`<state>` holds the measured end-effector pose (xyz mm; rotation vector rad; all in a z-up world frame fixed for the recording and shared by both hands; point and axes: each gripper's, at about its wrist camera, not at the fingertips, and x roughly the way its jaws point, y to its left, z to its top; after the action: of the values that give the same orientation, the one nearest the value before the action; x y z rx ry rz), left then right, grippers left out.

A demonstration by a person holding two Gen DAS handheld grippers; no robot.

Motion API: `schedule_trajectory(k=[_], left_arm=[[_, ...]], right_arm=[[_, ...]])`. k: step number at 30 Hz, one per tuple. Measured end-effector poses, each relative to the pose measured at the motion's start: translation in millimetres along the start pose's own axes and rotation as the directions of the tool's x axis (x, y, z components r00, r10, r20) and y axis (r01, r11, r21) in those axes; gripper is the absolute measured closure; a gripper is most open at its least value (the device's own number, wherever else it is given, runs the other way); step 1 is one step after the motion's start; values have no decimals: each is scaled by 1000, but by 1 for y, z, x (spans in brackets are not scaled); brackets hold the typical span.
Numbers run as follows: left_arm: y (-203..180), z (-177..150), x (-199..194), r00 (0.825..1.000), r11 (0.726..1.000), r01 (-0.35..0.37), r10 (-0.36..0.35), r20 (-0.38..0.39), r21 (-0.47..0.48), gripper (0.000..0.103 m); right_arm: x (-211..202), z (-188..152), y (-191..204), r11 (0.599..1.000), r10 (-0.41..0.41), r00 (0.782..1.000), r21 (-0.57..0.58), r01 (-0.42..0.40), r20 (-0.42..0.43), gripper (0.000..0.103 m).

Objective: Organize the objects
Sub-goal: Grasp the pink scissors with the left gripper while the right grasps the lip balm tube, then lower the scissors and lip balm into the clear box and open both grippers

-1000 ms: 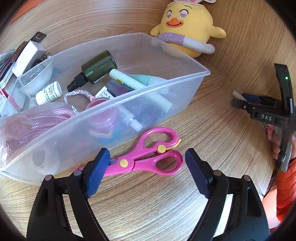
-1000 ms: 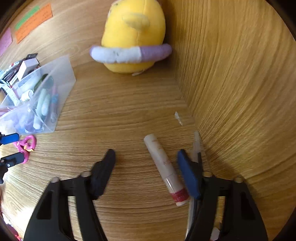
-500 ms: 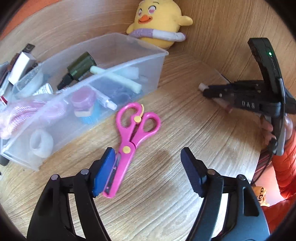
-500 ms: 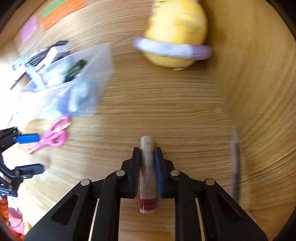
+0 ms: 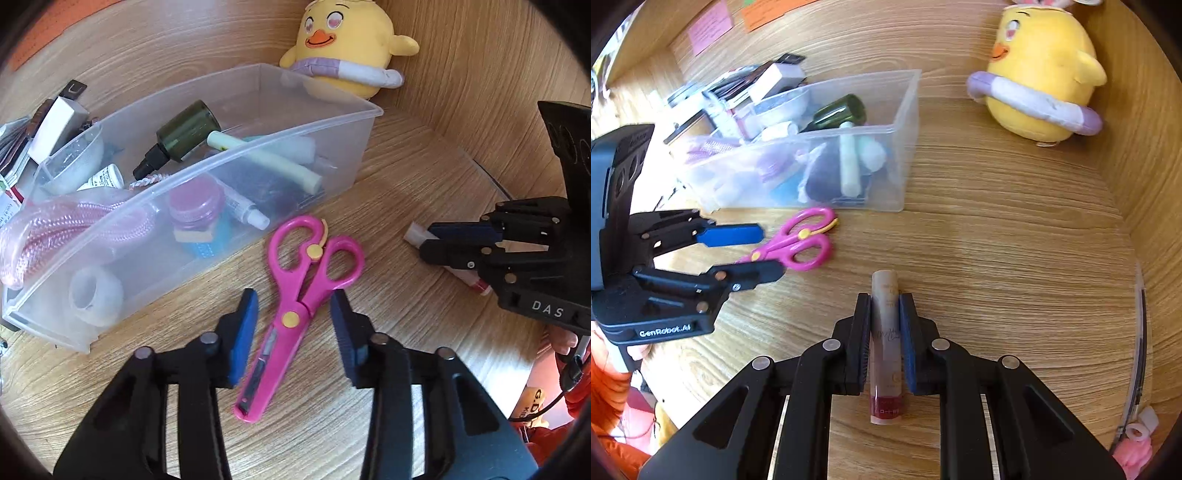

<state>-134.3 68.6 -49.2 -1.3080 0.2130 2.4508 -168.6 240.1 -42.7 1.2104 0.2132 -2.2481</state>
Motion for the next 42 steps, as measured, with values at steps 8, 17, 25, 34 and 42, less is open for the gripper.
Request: schedule_trajectory(k=[8,17,25,34,42], left_arm=[[-18,-11,-6,1000,999,-21,20,22,39,84],[-17,-10,-26,995,1000,-6,7,95,-3,84],[-17,4,-70,976,1000,-9,13,218,-20,84],[6,35,-87,954,994,-72,93,284,-85,84],[29,63,-67,963,988,-69,102,250,-138,84]], right_arm=[[-2,-9,9,998,-42,999,-41,42,14,84],[-17,-5,16,1000,-25,996,10,25,82,89],[-57,21,25,1000,-18,976,-5,20,215,89],[-79,66,39,998,-32,947,-39,47,319,89],[-52,103,39,998,-32,957,-49,48,289,89]])
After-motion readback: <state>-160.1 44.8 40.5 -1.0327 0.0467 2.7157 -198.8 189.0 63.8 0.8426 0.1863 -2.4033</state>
